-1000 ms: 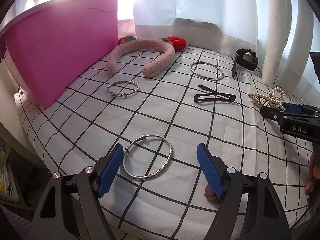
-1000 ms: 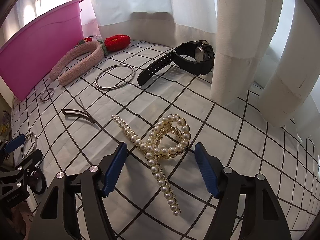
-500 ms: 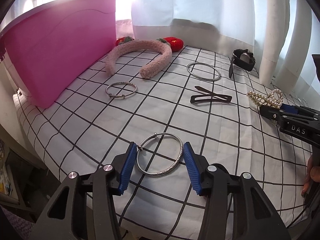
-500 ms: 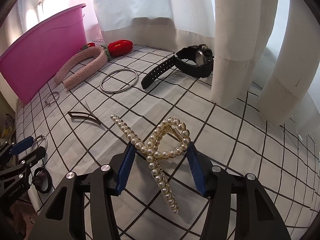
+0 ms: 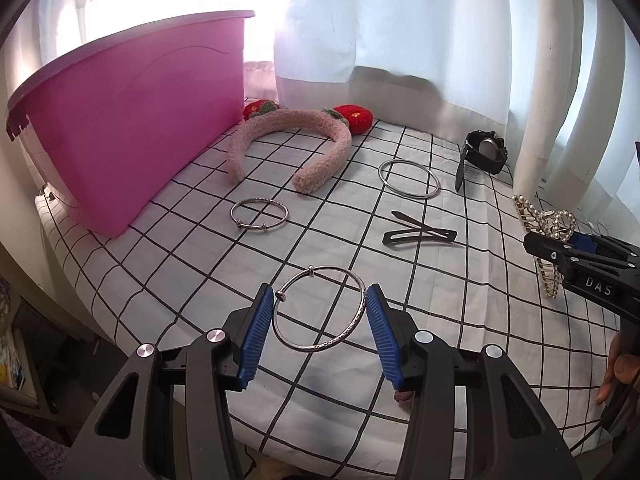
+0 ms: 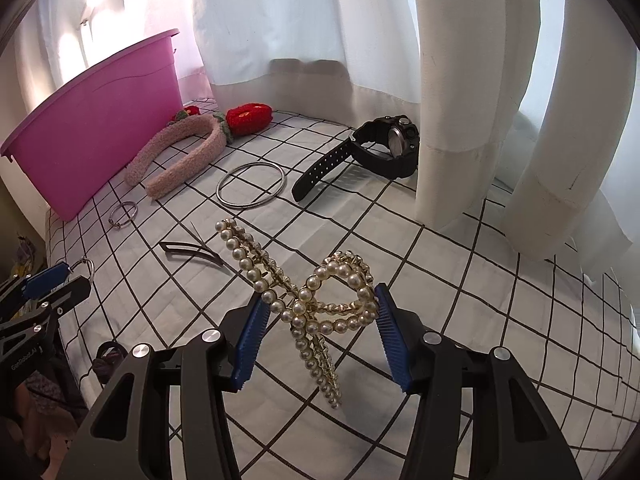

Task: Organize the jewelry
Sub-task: 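Close left tool on the silver bangle while right tool grips the pearl claw clip, then lift and carry the bangle and the pearl clip over the pink tub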

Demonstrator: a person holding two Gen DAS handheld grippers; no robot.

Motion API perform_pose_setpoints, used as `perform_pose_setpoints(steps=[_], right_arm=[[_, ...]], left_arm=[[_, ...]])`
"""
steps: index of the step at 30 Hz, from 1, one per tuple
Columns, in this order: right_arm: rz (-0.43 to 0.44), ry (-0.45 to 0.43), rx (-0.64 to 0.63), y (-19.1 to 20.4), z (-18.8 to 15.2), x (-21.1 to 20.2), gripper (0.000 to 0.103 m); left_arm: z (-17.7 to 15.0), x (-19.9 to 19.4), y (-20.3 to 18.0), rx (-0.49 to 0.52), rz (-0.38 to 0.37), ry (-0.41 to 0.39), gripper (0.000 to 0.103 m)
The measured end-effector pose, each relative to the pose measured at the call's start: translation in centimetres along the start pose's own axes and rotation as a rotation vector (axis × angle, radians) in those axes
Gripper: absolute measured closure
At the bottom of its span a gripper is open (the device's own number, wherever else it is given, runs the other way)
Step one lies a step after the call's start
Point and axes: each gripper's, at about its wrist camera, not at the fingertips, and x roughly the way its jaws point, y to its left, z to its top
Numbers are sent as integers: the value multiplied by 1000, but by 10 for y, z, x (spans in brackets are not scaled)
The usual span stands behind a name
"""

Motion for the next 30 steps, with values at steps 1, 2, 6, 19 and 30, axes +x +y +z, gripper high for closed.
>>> perform_pose_setpoints(steps=[1, 2, 6, 19, 30], right_arm=[[2, -6, 0, 0, 2, -4, 52], [3, -10, 0, 0, 3, -7, 53], [15, -15, 6, -2, 8, -15, 58], [32, -35, 14, -7, 19, -32, 59], [70, -94, -37, 3, 55, -73, 59]], left_arm=[[3, -4, 1, -2, 2, -5, 56], [6, -7, 2, -3, 5, -9, 56], [17, -19, 8, -13, 20, -16, 56], [40, -51, 12, -48, 44, -39, 56], [68, -92, 15, -79, 54, -99, 56]])
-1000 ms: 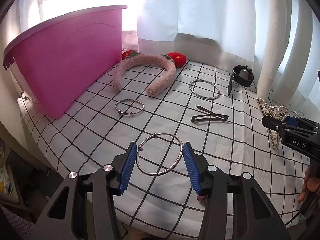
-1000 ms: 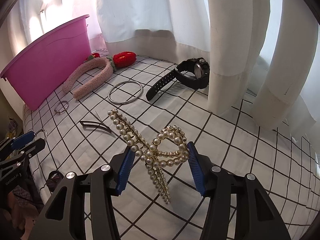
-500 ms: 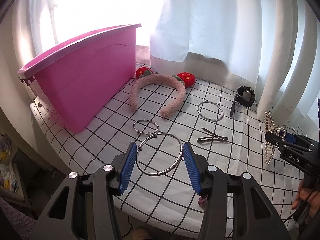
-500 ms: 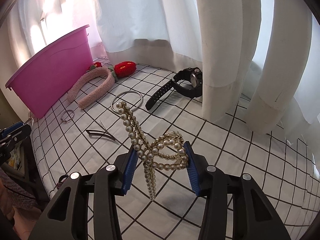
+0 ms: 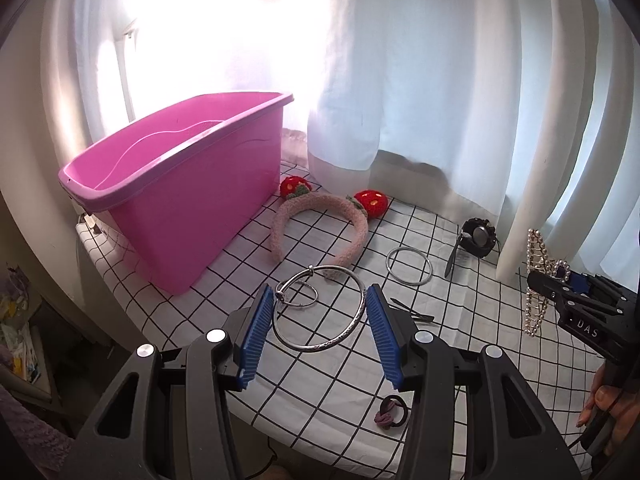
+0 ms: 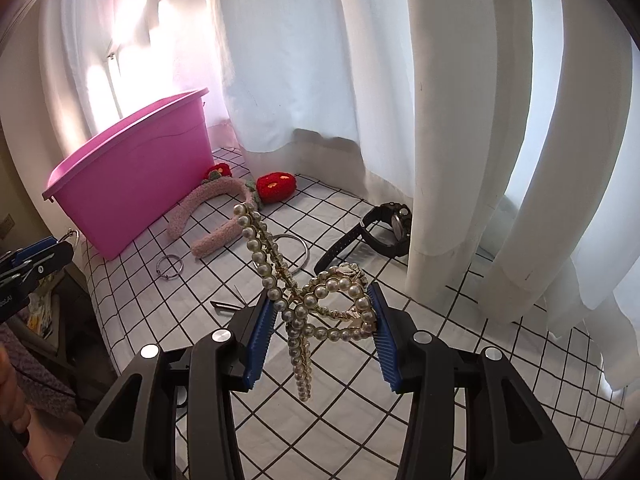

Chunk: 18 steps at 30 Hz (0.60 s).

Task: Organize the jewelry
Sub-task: 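Lift and carry the bangle and the pearl clip over the pink tub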

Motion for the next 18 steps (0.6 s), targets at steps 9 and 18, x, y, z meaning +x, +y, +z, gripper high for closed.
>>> perform_pose_setpoints(steps=[9, 18], right_arm=[[83, -77, -63, 40, 57, -23, 59], [166, -167, -58, 110, 137, -16, 59]], left_arm=[[40, -39, 32, -44, 37, -93, 56], [100, -39, 102, -62, 65, -172, 56]])
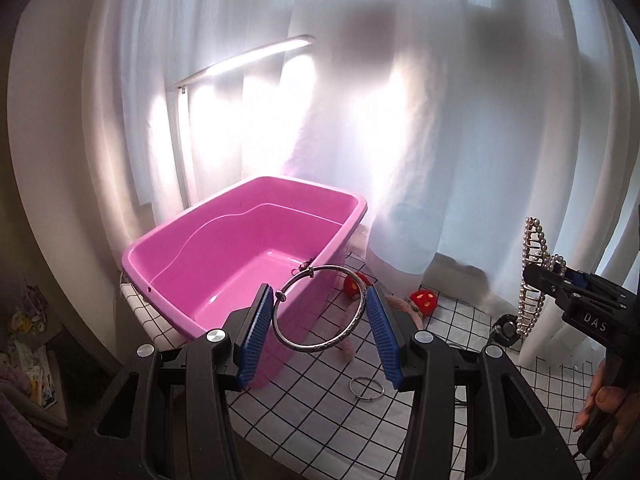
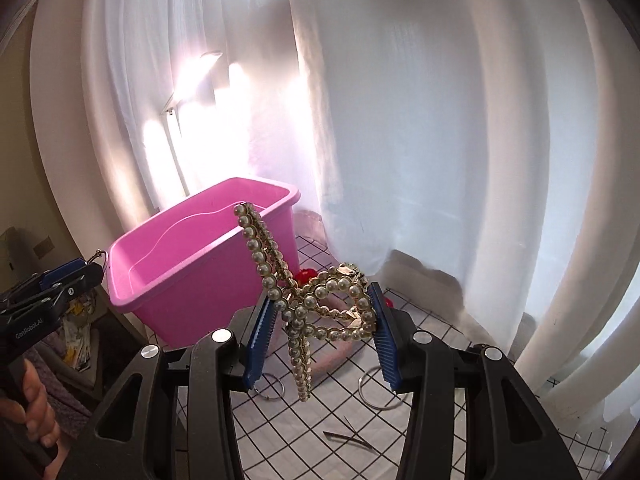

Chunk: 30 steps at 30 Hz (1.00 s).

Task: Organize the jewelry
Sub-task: 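Lift and carry the bangle and the pearl clip over the pink tub, then open both tools to drop the bangle and the pearl clip into the tub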

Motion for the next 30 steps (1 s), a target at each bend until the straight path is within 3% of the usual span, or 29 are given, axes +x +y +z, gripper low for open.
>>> perform_pose_setpoints(steps=[5, 16, 22, 30], right_arm=[[48, -28, -18, 47, 44, 37, 59], [163, 22, -28, 131, 113, 140, 59], [166, 131, -71, 159, 125, 205, 59], [138, 365, -92, 168, 113, 279, 59]], left_arm=[[32, 26, 46, -14, 22, -25, 56], [65, 103, 140, -80, 44, 64, 56], [62, 141, 157, -98, 46, 160, 56], [51, 185, 173, -119, 48, 310, 56]])
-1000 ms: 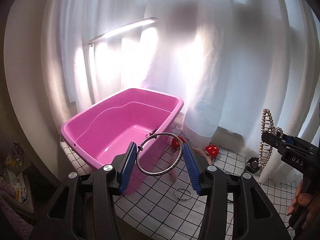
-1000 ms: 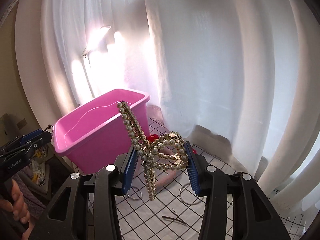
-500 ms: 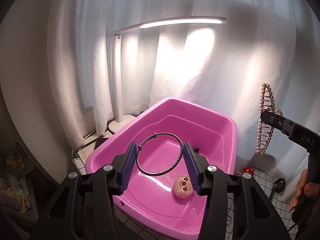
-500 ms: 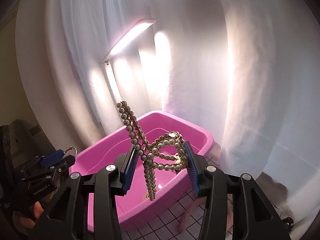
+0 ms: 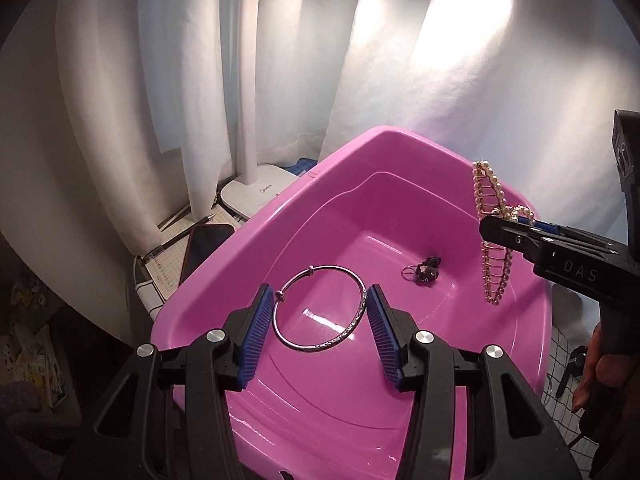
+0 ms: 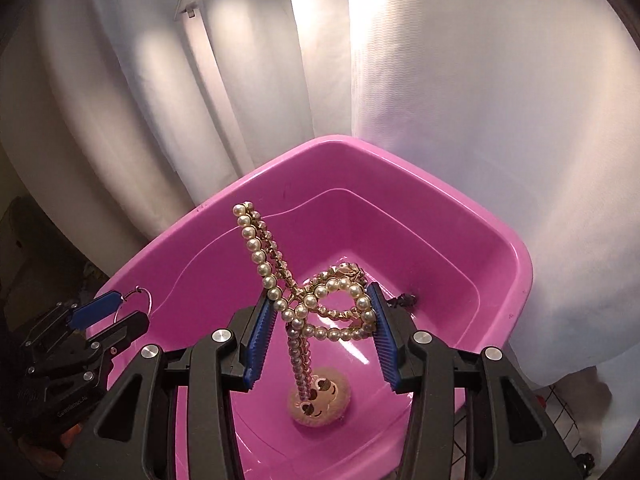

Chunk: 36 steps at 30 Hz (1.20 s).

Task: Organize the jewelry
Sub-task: 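Open both tools to drop the bangle and the pearl clip into the tub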

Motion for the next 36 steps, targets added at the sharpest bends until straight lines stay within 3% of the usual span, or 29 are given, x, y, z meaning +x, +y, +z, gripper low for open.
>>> perform_pose_setpoints(steps=[5, 11, 13, 15, 17, 20, 36], right_arm=[[-39, 103, -13, -2, -3, 25, 59], [-73, 153, -17, -5, -6, 44, 59], [-82, 165, -16, -6, -6, 47, 59], [-91, 170, -12, -7, -7, 47, 56], [-93, 165, -13, -8, -7, 46, 51], [-110, 154, -23, -4, -1, 47, 43], [-106, 131, -32, -1, -5, 36, 43]], left_arm=[[0, 18, 1, 7, 15, 78, 55], [-1, 25, 4, 13, 21, 108, 54], [0, 26, 6, 16, 35, 108, 47], [0, 25, 8, 11, 38, 106, 34], [0, 25, 9, 5, 37, 106, 29], [0, 27, 11, -4, 28, 123, 29], [-8, 13, 13, 0, 49, 104, 28]])
